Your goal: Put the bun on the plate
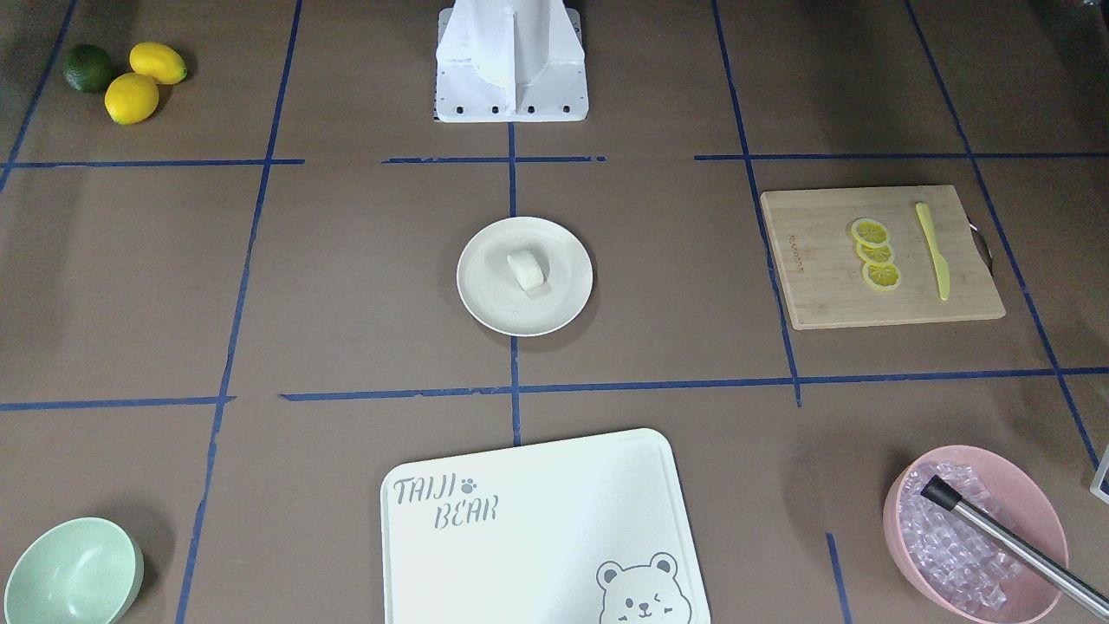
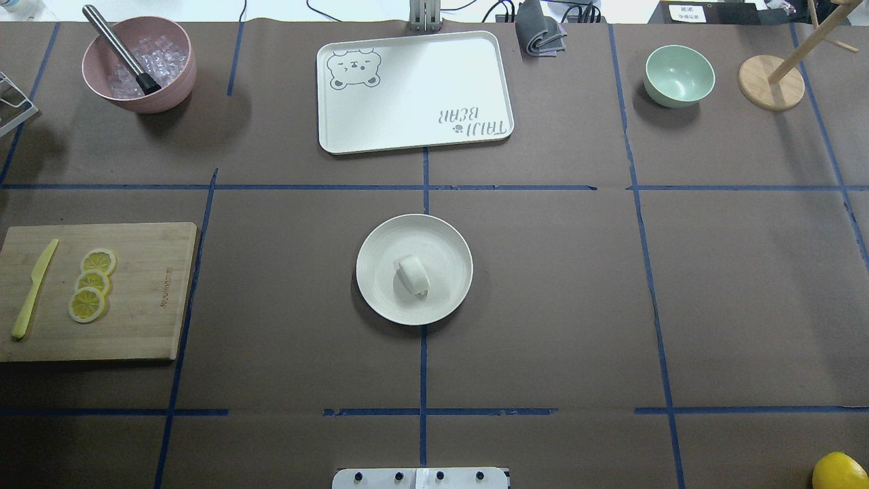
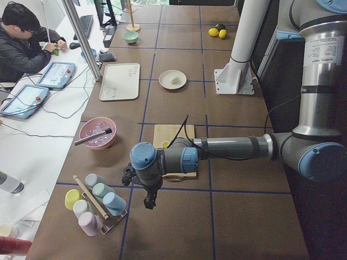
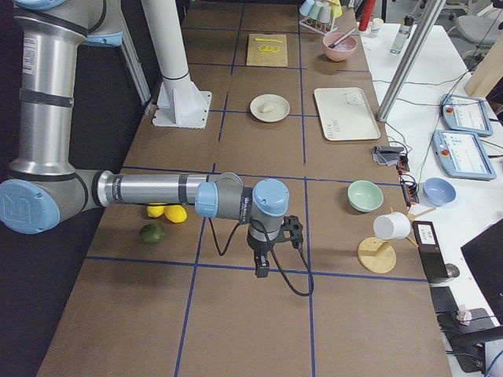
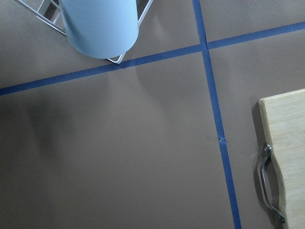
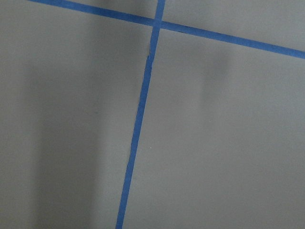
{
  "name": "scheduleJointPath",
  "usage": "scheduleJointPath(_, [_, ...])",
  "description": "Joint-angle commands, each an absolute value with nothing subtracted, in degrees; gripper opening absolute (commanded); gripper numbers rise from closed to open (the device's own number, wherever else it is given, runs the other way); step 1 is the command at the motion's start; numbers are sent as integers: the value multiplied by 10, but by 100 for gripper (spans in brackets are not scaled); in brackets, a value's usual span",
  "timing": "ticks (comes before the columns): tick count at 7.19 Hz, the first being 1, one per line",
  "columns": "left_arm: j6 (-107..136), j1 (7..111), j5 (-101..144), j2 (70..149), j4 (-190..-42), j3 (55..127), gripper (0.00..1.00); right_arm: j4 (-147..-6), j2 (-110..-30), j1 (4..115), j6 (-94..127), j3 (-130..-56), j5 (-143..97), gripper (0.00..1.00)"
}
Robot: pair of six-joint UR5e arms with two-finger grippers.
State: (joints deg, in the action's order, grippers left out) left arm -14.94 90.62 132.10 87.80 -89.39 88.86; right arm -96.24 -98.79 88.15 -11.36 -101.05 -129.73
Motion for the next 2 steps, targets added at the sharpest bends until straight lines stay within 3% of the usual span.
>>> scheduleJointPath(1, [-149, 906, 1321, 877, -893, 889, 100, -962, -988, 882, -113, -1011, -1297, 100])
scheduleJointPath(2, [-150, 906, 1320, 877, -894, 889, 100, -962, -988, 882, -114, -1011, -1297, 100])
